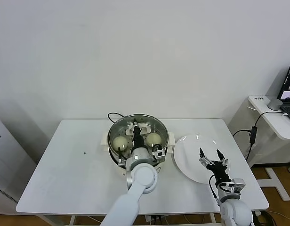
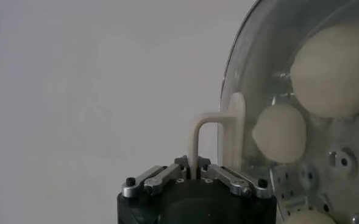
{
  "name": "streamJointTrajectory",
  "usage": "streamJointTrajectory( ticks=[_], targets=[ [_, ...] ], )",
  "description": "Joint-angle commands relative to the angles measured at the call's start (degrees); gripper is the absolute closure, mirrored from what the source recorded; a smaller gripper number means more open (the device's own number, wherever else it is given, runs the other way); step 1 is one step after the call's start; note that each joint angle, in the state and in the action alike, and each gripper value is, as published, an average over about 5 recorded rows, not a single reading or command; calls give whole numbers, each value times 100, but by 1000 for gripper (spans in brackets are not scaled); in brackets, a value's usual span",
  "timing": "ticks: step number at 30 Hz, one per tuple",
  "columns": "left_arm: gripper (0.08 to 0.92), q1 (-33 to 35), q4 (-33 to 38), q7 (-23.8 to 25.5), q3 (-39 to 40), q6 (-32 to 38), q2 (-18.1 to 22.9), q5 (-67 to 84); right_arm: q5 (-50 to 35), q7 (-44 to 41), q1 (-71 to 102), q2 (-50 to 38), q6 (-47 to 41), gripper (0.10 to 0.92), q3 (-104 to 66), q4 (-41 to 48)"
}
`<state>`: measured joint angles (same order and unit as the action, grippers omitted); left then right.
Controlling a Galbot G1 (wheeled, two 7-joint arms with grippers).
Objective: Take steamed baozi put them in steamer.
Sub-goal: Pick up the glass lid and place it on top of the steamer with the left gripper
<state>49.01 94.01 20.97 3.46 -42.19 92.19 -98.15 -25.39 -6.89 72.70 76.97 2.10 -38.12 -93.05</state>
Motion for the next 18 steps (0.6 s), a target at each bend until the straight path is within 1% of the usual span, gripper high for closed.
streamJointTrajectory(
  ticks=[1,10,18],
  targets=[
    [867,9,-11,17,8,-281,204,7,1,-1,-2,7,6,203,-2,7],
    [867,5,-3,85,16,-281,202,57,3,0,1,14,9,203,-3,9],
    [867,10,-5,44,17,-281,139,58,9,-1,9,31,12,203,-3,8]
  ],
)
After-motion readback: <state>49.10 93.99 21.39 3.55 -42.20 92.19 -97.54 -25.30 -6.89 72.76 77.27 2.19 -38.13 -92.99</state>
